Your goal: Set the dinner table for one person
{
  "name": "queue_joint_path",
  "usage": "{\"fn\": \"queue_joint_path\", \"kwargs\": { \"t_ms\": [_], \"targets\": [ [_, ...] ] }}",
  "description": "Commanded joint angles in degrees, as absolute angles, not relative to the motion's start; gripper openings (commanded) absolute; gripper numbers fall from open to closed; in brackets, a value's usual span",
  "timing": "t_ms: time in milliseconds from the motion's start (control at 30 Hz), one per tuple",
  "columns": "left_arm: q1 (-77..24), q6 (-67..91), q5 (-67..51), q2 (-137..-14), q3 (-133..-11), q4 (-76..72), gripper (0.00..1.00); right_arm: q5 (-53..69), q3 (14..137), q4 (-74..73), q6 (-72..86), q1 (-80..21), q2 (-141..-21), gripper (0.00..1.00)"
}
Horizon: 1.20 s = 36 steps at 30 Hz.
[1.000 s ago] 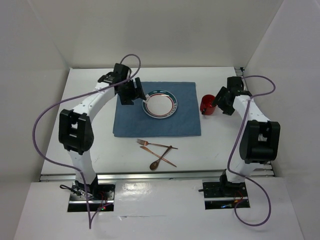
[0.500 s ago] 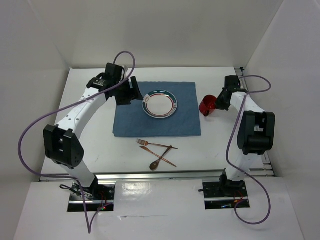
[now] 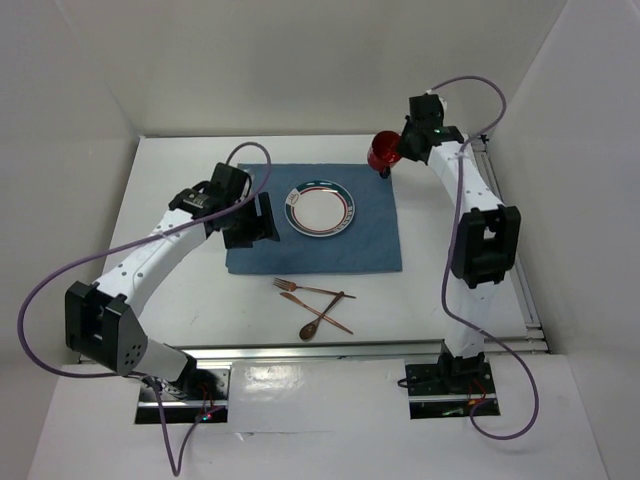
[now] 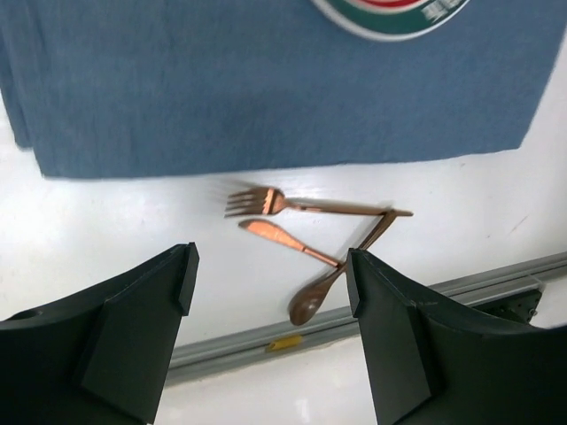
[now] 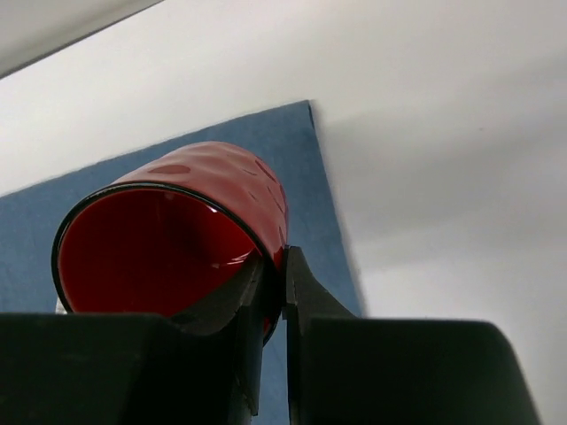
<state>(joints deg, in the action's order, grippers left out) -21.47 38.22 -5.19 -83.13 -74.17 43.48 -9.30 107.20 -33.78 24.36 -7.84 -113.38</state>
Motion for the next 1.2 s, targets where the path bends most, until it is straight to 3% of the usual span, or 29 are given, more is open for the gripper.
{"fn": "queue_joint_path", "kwargs": {
  "t_ms": [0,200,500,533,633,667,800,967,1167],
  "targets": [
    [-22.6,41.5,-2.5,-79.1,-71.3,45.3,0.85,-11.3,115.3,-37.4,23.8,-8.6,-120.4,0.00],
    [-25.0,43.2,-1.8,-76.6,-67.6,45.8,0.85,-13.0,123.7,-40.0,23.3,-9.8,-127.4,0.00],
    [-27.4,43.8,0.0,-76.1,-66.5,46.9,0.85,-11.9,124.9,-40.5,23.3,-10.3,-132.4,0.03],
    [-27.4,43.8,0.0,-76.1,-66.5,46.9,0.85,-11.9,124.9,-40.5,23.3,-10.3,-133.0,0.08],
    [-28.9,43.8,0.6,-76.7,-67.1,48.1,0.86,-10.6,124.4,-40.5,23.3,-10.9,-133.0,0.44],
    [-29.6,43.2,0.6,-76.7,-67.6,48.1,0.86,-10.6,124.4,-40.0,23.3,-10.9,-131.9,0.62],
    [-31.9,43.2,1.1,-77.3,-68.2,48.1,0.86,-9.9,124.4,-39.5,23.3,-10.9,-128.9,0.85],
    [-36.7,38.9,0.4,-80.8,-68.9,47.4,0.86,-8.6,121.7,-39.4,23.3,-10.2,-120.6,0.90],
    [-47.6,35.4,0.0,-89.2,-72.8,46.8,0.84,-6.1,102.3,-33.6,23.3,-8.3,-102.0,0.95]
  ]
}}
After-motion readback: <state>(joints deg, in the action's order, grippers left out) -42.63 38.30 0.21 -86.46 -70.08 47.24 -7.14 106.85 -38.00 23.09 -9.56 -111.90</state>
